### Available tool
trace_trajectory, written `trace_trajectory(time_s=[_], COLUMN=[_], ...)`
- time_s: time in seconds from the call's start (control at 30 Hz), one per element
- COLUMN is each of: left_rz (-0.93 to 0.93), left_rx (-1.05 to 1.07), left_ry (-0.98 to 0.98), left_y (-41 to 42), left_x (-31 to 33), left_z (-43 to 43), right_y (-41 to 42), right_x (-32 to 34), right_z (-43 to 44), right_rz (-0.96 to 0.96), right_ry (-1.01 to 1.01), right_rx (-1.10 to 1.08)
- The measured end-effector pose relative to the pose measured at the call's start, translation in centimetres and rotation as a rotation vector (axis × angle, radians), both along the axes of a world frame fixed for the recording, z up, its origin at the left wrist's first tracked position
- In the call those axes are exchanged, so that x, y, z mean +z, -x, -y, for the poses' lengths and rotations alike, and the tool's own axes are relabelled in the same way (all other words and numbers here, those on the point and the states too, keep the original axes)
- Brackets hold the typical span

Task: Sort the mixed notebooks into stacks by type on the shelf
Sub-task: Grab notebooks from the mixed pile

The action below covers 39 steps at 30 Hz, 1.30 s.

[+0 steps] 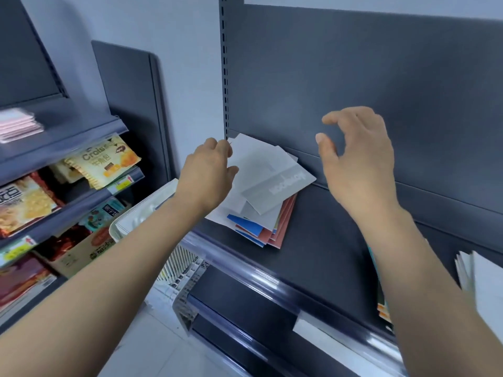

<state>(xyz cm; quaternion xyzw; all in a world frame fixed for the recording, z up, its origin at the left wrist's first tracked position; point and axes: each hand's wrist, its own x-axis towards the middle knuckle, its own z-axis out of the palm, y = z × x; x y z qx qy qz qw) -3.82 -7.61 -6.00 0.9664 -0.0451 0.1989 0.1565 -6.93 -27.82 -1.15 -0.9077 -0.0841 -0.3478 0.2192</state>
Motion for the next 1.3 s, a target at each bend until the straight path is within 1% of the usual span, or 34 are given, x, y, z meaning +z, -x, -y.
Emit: trace_trajectory(time_s=[0.17,0.23,0.4,0.53,0.6,0.67,0.73,0.83,0.93,1.03,1.1,1.13,1.2,1.3], left_rz=[-0.082,-0.139,-0.319,-0.422,-0.482,-0.492,-0.433,-0.296,-0.194,-0.16,-0.173,-0.184,-0.208,-0.232], left_rx=[-0.01,-0.028,-0.03,-0.09,-0.15,-0.189,-0.188,-0.131,-0.08,-0.048,-0.043,-0.044,-0.053,-0.08], left_ry=[-0.036,-0.085,-0.235,-0.27,-0.183,-0.013,0.158,0.41,0.593,0.641,0.653,0.66,0.667,0.661], left_y=[-3.8,-5.4,-9.3,-11.4,-12.1,-12.7,-13.2,-14.1,-14.9,-15.3,-15.4,-15.4,-15.3,-15.2], left_x=[-0.7,-1.1,-2.3,-2.9,-2.9,-2.7,-2.3,-1.0,0.6,0.9,0.5,0.3,0.0,-0.3], left_z=[0.7,1.4,3.0,3.1,2.9,2.6,1.6,-1.4,-5.0,-8.2,-9.8,-10.5,-11.6,-12.4], right_y=[-3.3,-4.1,-5.1,-5.6,-5.8,-5.9,-6.2,-7.0,-8.2,-9.6,-10.3,-10.5,-10.5,-10.1], right_x=[-1.0,-1.6,-2.3,-3.0,-3.2,-3.4,-3.6,-4.4,-5.7,-7.3,-8.4,-8.8,-8.9,-8.6], right_z=[0.1,0.5,1.1,0.4,-0.6,-1.5,-2.5,-4.0,-6.1,-8.0,-8.6,-8.8,-9.1,-9.3], right_rz=[0.001,-0.004,-0.028,-0.069,-0.089,-0.114,-0.186,-0.342,-0.533,-0.786,-0.924,-0.964,-0.995,-0.958], right_ry=[0.034,0.058,0.083,0.101,0.091,0.088,0.082,0.037,-0.004,-0.079,-0.043,-0.044,-0.088,-0.197], right_rx=[0.009,-0.009,-0.087,-0.162,-0.199,-0.229,-0.259,-0.29,-0.294,-0.353,-0.426,-0.453,-0.5,-0.576])
